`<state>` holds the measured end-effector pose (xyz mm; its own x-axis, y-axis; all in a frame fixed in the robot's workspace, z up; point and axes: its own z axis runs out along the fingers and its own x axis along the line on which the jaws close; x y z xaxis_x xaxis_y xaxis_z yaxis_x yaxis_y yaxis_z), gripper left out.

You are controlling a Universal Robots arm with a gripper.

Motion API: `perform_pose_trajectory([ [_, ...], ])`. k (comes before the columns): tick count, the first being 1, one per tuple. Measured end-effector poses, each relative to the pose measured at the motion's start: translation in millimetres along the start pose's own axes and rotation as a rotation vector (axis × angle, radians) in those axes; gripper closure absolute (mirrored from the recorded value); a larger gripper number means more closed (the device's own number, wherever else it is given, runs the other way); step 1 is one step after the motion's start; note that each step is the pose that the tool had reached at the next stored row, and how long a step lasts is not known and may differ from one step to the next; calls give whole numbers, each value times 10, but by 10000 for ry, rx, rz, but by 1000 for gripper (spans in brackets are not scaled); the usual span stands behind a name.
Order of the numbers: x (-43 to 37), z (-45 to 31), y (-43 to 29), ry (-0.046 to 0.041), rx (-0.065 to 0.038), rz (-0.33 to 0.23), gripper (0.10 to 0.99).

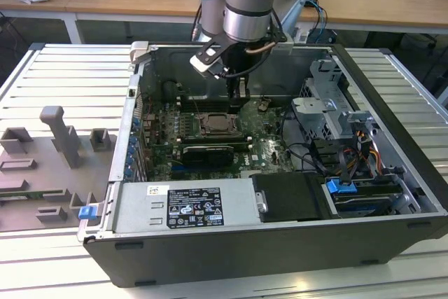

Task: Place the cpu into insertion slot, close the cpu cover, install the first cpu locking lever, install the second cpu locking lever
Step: 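Close the cpu cover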

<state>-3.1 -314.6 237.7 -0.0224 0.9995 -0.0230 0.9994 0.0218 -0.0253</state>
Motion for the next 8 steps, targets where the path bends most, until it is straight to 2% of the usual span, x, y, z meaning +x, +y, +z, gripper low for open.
perform_pose_trajectory([
  [2,2,24,-86,-3,-2,-72,980],
  [8,4,31,-132,-3,-16,-92,980],
])
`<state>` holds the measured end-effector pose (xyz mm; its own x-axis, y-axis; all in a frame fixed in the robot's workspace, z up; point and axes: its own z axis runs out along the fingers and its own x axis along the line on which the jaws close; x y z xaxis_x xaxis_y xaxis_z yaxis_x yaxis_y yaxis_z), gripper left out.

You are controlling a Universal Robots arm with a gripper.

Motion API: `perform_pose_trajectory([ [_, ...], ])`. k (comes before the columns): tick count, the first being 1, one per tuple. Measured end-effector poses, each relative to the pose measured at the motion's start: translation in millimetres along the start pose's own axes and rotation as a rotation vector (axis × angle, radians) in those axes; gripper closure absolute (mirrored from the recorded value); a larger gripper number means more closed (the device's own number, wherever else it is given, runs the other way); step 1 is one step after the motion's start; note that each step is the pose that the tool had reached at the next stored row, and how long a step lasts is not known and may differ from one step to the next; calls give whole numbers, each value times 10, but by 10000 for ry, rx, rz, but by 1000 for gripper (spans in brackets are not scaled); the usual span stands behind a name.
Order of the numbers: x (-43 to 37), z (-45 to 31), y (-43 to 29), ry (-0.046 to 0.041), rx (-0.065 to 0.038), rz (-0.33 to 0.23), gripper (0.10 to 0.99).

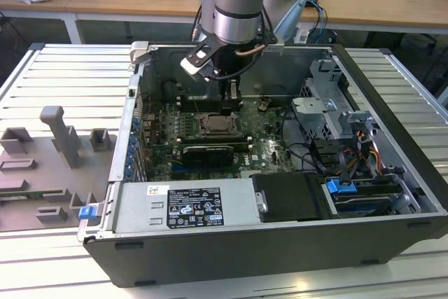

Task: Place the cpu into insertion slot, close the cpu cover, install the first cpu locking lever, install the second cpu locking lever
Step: 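Close the cpu cover, then install the first cpu locking lever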

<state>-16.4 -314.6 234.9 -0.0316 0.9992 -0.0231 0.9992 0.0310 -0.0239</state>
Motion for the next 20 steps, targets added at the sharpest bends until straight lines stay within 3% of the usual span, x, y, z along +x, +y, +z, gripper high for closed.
perform_pose_trajectory([
  [14,1,-12,-65,-1,0,0,980],
  [15,0,-35,-66,0,0,0,980],
  [17,0,-196,-69,-1,-3,0,980],
  [20,1,-303,-73,-4,-13,2,980],
])
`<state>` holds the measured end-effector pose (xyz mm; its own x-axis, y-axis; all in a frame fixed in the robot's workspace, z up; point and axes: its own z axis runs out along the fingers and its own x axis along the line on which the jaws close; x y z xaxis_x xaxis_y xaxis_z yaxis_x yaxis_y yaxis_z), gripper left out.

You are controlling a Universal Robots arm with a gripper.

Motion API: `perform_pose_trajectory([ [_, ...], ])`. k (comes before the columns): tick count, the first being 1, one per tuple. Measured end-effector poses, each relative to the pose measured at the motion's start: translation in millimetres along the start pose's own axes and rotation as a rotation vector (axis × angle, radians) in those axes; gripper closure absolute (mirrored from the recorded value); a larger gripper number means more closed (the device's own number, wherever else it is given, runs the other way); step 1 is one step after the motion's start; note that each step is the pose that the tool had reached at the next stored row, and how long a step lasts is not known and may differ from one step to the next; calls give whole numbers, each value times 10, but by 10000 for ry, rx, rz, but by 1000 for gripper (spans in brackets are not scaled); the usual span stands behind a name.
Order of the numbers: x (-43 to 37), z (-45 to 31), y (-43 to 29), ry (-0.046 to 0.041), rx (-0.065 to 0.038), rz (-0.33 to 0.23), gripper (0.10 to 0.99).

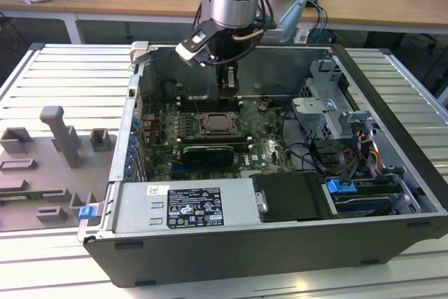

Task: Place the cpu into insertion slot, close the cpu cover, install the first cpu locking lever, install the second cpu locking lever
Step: 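Install the first cpu locking lever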

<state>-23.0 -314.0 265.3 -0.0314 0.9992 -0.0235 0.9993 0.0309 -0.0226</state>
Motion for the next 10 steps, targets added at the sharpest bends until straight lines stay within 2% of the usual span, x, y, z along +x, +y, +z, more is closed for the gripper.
perform_pose_trajectory([
  [3,4,-88,-1,-37,-47,1,980],
  [6,19,-164,-4,-72,-267,-56,980],
  [8,20,-164,-4,-78,-287,-691,980],
  [10,19,-162,-4,-84,-295,-1067,980],
])
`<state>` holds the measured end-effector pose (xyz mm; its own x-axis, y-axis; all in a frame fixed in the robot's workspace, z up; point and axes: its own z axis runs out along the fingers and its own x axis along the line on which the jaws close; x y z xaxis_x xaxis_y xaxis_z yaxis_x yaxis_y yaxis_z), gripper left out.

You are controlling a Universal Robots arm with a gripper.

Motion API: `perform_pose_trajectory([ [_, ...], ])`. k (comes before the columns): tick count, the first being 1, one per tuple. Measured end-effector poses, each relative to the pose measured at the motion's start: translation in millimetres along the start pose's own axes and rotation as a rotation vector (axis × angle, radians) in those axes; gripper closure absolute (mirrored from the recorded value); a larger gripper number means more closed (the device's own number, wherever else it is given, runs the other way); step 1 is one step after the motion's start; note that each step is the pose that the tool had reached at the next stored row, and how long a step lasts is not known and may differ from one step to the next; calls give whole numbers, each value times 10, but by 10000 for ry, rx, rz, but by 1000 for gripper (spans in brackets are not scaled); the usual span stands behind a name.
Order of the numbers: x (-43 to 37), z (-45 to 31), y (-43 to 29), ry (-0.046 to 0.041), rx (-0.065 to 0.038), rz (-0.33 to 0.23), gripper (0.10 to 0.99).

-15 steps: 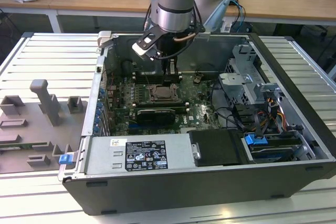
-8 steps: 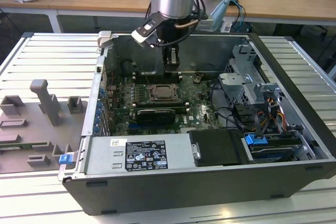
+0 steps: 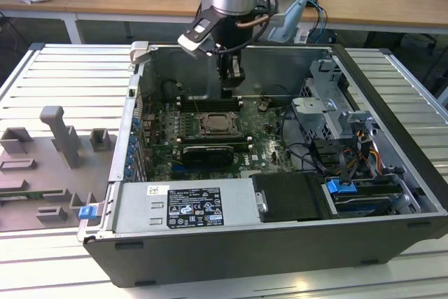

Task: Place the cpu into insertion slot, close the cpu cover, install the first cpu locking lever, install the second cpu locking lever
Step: 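Install the first cpu locking lever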

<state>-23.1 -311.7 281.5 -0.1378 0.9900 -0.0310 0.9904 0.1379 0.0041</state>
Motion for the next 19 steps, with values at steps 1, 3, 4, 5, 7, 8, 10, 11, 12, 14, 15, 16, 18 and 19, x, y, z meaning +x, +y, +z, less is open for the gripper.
perform_pose_trajectory([
  [1,0,3,0,2,-9,-299,980],
  [3,0,8,0,5,-28,-909,980],
  [4,0,9,0,9,-34,-1078,980],
  [5,0,10,-1,32,-47,-1386,980],
  [7,0,11,0,277,-84,-1754,980],
  [8,1,12,0,543,-121,-1838,980],
  [10,0,12,0,876,-168,-1948,980],
  [11,0,13,0,963,-175,-2055,980],
  [12,1,14,0,1028,-177,-2265,980],
  [14,1,19,0,1043,-167,-2851,980],
  [15,1,24,0,1046,-157,-3277,980],
  [16,1,24,0,1044,-149,-3574,980],
  [18,1,25,0,1048,-143,-3935,980],
  [19,0,25,0,1050,-138,-4148,980],
])
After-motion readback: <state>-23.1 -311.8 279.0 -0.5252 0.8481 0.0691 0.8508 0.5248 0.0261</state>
